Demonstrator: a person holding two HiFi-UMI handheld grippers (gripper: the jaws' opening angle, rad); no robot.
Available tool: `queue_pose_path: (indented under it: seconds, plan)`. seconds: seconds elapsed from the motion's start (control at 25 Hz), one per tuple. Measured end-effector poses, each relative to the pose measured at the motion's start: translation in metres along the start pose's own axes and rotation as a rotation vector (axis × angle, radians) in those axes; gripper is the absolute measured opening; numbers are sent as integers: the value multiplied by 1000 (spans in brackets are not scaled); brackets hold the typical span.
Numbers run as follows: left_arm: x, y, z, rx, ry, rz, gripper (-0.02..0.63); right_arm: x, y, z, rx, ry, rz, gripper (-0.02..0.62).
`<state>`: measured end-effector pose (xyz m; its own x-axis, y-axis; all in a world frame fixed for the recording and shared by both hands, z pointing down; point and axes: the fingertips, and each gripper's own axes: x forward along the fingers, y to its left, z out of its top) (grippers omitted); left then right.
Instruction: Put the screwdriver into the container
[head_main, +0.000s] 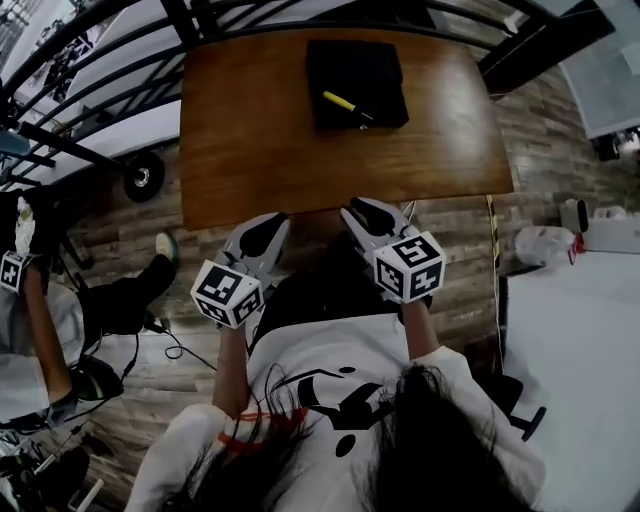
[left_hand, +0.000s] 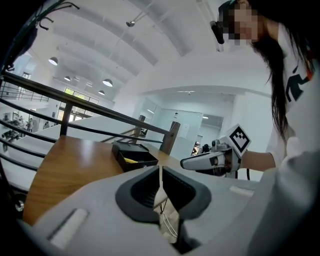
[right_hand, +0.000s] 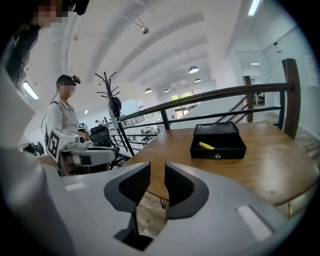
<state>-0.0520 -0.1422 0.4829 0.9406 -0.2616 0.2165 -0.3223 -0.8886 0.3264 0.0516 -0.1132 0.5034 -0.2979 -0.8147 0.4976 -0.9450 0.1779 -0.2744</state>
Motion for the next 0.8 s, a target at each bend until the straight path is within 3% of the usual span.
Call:
queue_pose_path:
  seconds: [0.32,0.6,0.8]
  plan:
    - [13,-42,-1,20,-3,-62,1,-38,-5,-15,16,-18,-29,104]
    - [11,-72,5,30,-40,-10,2,-72,-6,-22,4,-37,8,101]
    - [15,-117,-2,20,-55,19,0,-110,-11,-40,-1,-37,49,101]
